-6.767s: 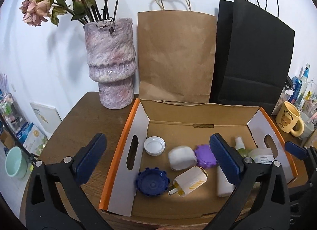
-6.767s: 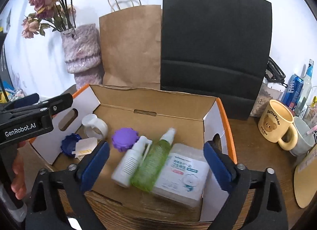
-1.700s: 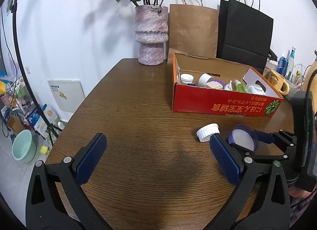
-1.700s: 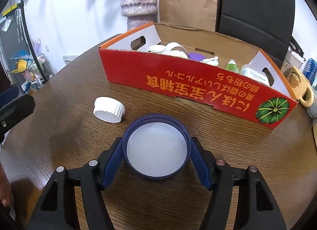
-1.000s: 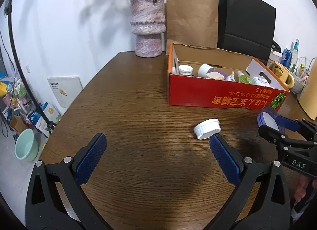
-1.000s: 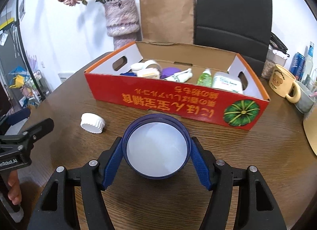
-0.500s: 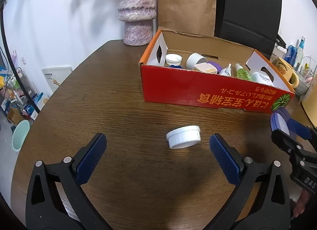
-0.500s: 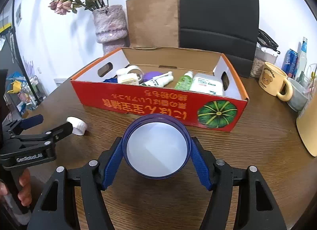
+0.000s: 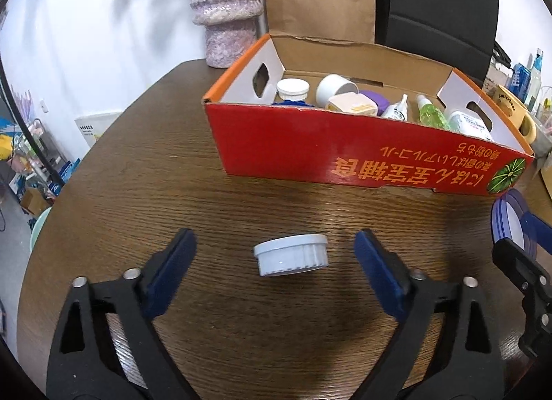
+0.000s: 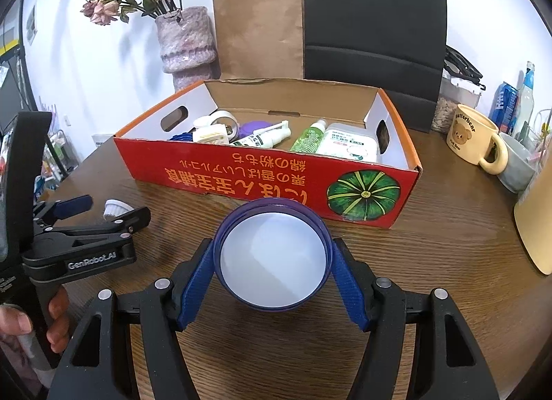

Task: Organize rigid objects
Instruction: 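Grasp the white ribbed cap with the left tool while the right tool holds the lid, then carry the white cap and blue-rimmed lid over the box with both tools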

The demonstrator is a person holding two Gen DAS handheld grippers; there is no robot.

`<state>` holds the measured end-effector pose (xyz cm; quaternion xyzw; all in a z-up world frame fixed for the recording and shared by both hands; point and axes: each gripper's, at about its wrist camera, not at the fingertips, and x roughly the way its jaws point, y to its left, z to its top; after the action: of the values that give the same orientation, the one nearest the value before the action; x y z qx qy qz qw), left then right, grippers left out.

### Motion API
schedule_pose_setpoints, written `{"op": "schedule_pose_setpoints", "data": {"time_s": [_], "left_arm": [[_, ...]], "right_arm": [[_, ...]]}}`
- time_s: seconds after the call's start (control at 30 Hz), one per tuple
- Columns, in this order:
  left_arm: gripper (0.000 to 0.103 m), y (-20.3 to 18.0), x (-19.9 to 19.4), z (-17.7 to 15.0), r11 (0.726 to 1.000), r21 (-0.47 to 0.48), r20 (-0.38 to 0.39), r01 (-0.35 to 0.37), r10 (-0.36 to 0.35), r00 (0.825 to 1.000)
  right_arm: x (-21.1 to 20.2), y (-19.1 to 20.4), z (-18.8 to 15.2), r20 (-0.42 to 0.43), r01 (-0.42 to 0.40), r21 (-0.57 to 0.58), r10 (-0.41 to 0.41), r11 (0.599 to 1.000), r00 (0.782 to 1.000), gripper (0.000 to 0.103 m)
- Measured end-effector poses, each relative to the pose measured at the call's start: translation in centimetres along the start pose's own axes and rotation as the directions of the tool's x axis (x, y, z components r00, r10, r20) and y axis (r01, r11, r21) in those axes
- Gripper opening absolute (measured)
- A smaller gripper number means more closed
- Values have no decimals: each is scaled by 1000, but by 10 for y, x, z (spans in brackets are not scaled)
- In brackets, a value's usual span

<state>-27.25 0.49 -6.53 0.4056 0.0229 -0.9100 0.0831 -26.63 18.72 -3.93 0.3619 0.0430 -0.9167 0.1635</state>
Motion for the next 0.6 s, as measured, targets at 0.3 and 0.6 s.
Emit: {"op": "schedule_pose_setpoints", "data": {"time_s": [0.3,0.6], "left_arm": [[37,-3,4,-1,999,0,-24,47,-47,999],[37,-3,-16,-3,999,18,58,47,-48,997]], "right_arm": [[1,2,-1,0,-4,-8,4,1000,1000,71],[-8,4,-1,34,-9,-14,9,1000,999,71]]}}
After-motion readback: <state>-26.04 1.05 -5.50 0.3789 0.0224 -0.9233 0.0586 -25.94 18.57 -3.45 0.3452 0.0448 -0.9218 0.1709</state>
